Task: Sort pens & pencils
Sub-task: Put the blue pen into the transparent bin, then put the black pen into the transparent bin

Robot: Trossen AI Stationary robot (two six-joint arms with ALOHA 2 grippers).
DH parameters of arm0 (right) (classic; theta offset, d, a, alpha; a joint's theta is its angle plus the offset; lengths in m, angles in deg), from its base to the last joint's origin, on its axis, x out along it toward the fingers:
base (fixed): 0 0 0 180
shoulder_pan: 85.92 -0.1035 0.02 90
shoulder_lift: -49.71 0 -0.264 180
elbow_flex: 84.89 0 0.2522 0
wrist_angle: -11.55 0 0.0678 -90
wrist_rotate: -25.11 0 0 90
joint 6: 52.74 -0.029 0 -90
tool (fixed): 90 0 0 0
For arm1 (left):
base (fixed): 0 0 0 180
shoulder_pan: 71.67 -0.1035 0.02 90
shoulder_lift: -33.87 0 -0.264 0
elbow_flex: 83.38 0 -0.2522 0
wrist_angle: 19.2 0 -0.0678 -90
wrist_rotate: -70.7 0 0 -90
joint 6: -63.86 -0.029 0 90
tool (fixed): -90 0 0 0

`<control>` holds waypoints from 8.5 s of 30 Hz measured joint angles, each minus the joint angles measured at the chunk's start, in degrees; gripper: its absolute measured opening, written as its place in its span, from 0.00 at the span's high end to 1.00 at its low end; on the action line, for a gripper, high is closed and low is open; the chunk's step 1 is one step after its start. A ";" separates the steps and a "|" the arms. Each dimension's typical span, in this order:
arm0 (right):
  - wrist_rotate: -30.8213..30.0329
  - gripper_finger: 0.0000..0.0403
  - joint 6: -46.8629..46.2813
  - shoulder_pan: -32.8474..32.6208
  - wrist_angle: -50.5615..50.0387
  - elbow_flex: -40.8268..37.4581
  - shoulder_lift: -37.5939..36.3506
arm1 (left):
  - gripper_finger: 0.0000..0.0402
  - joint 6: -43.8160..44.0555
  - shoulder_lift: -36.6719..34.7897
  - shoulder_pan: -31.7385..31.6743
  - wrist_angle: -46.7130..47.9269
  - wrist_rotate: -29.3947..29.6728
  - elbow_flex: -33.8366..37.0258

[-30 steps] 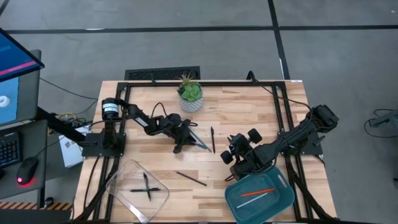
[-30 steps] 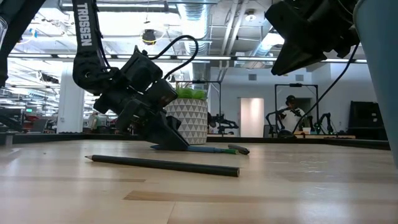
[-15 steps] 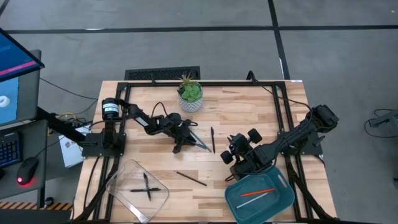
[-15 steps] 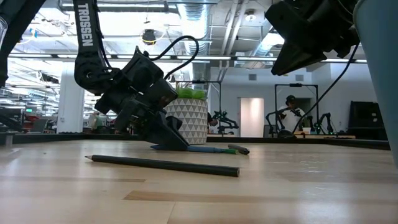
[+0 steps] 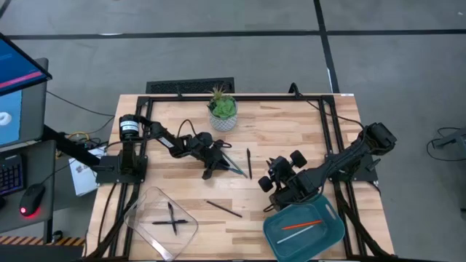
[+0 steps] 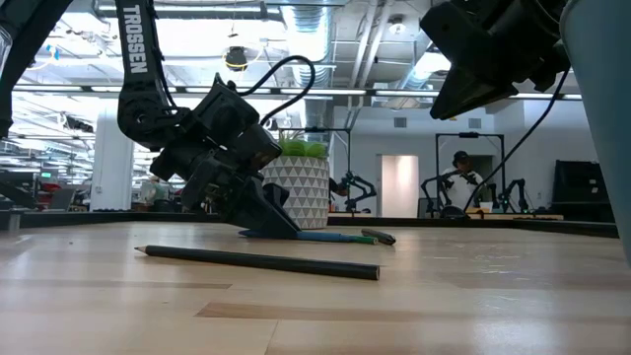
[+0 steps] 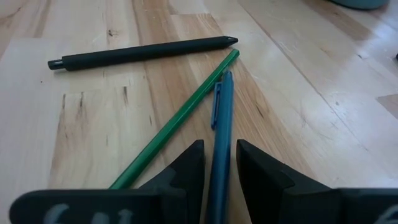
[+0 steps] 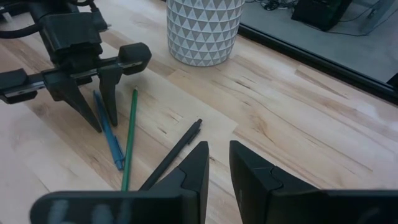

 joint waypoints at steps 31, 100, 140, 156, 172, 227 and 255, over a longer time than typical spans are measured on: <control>0.00 0.78 -0.04 0.00 0.02 0.00 0.00 | 0.96 -1.27 -0.07 0.11 0.00 2.09 0.02; 0.00 0.78 1.38 0.02 0.20 0.02 0.00 | 0.96 -0.07 -0.88 0.39 -4.14 -3.92 0.24; 0.00 0.78 1.38 0.11 0.48 0.02 0.02 | 0.96 -5.44 -54.13 3.27 39.86 -1.80 0.04; 0.02 0.78 0.94 -0.44 0.87 0.02 0.02 | 0.96 7.59 -67.75 21.37 55.38 -5.92 0.02; 0.07 0.78 0.96 -0.44 1.27 0.02 0.02 | 0.96 19.58 -74.59 54.83 56.85 28.78 0.24; 0.04 0.78 1.38 -0.31 1.51 0.02 0.02 | 0.92 33.24 -73.24 60.89 25.53 34.13 24.72; 0.04 0.78 1.36 0.54 1.91 0.02 0.02 | 0.85 31.58 -73.24 58.04 24.27 57.70 24.37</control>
